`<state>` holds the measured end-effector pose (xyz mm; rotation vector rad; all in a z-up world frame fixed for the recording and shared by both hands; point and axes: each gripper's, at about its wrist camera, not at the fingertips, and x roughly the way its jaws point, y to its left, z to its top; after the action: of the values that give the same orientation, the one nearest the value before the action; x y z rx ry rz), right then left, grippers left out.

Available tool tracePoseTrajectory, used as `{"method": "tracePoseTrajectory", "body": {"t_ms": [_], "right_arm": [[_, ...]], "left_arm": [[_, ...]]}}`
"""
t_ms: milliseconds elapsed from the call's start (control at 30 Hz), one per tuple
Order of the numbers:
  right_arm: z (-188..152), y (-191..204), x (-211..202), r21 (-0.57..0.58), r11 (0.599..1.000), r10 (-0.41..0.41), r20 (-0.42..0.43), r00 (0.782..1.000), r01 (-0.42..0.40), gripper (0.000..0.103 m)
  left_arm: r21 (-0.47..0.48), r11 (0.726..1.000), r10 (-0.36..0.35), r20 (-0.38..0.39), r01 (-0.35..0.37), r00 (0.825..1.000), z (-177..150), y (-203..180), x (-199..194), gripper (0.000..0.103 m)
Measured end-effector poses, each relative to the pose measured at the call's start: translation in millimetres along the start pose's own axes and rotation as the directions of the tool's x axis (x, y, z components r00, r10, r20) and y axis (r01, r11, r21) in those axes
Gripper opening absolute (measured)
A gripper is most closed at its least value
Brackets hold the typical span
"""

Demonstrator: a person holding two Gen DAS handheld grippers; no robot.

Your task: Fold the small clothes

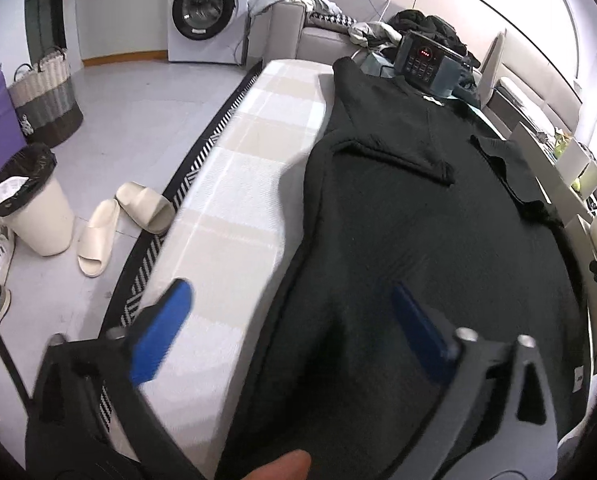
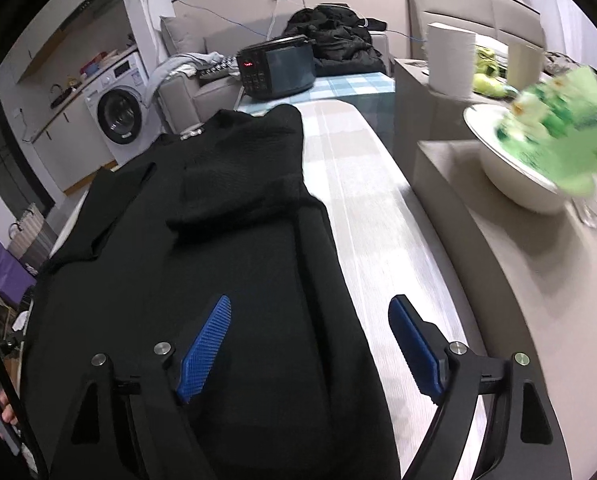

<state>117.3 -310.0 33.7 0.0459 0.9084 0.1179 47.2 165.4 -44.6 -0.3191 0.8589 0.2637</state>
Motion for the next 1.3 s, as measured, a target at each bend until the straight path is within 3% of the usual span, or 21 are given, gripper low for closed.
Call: {"method": "tracePoseTrajectory", "body": {"t_ms": [400, 633, 767, 967, 1067, 1133, 1300], "right_arm": [[-55, -3, -38, 0.066, 0.997, 0.028, -0.003, 1.0, -0.028, 0.083], [-73, -13, -76, 0.063, 0.998, 0.025, 0.048, 0.999, -0.028, 0.083], [-91, -11, -96, 0.01, 0.999, 0.045, 0.093, 0.995, -0.046, 0.086], [-113, -4, -100, -0.091, 0.992, 0.088, 0.049, 0.995, -0.083, 0.086], [-120, -8, -97, -0.089, 0.991, 0.103, 0.022, 0.994, -0.101, 0.086], [-123, -13, -98, -0.08, 0.991, 0.113, 0.02, 0.993, -0.111, 0.086], [-123, -31, -100, -0.036, 0.995, 0.095, 0.034, 0.995, -0.093, 0.086]], "left_arm": [[-0.003, 1.0, -0.028, 0.017, 0.028, 0.999, -39, 19, -48, 0.101], [0.006, 0.998, -0.07, 0.006, 0.07, 0.998, -59, 29, -82, 0.101], [0.014, 0.998, -0.062, -0.001, 0.062, 0.998, -67, 35, -100, 0.101], [0.017, 0.997, -0.077, -0.029, 0.077, 0.997, -85, 40, -116, 0.101], [0.048, 0.994, -0.092, -0.049, 0.094, 0.995, -98, 37, -118, 0.091], [0.065, 0.992, -0.103, -0.076, 0.108, 0.992, -107, 35, -117, 0.078], [0.062, 0.991, -0.112, -0.116, 0.12, 0.987, -119, 37, -108, 0.067]]}}
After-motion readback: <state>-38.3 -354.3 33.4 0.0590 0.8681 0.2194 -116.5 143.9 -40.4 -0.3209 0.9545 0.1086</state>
